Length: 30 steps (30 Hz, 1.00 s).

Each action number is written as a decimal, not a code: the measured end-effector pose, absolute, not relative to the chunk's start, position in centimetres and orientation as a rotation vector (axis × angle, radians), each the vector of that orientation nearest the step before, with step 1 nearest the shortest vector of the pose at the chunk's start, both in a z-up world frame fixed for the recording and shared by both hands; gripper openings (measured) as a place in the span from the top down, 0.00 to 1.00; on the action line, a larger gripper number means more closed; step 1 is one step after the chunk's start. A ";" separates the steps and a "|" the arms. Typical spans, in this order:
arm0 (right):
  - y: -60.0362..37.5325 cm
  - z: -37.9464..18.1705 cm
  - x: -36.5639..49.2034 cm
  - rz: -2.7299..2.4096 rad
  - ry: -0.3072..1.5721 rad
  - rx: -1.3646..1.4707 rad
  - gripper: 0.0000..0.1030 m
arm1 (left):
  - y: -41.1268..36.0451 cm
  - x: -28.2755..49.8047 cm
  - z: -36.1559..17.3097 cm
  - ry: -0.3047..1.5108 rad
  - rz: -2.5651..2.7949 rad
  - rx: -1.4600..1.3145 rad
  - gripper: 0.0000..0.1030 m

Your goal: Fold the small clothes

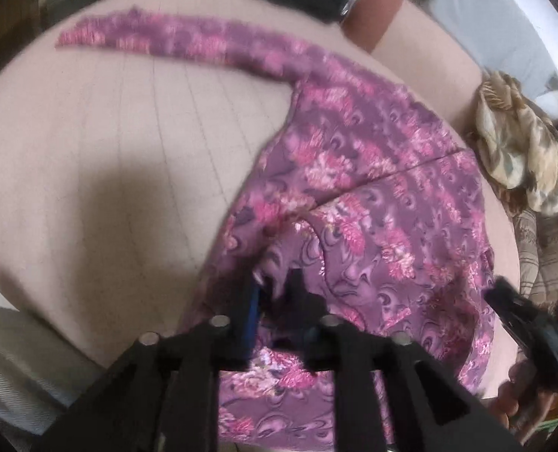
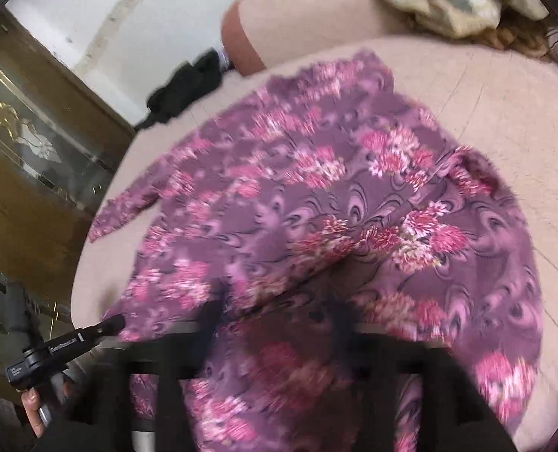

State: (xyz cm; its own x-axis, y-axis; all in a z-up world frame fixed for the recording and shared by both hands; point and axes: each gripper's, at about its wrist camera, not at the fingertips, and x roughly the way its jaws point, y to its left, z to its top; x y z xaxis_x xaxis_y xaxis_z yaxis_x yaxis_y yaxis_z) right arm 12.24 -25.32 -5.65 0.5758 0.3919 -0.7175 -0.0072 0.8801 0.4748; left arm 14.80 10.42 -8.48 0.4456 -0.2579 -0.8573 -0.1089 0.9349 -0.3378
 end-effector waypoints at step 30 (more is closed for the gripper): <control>-6.4 -2.7 20.4 0.493 0.979 0.351 0.09 | 33.7 32.3 -7.5 1.078 0.305 -0.641 0.28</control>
State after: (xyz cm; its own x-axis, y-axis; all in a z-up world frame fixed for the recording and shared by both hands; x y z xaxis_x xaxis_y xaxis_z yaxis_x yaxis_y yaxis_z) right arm 20.38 -6.37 -2.67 0.4629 0.5448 -0.6992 -0.2380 0.8362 0.4940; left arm 32.28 33.74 -7.46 0.4545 -0.0731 -0.8878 -0.5277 0.7808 -0.3345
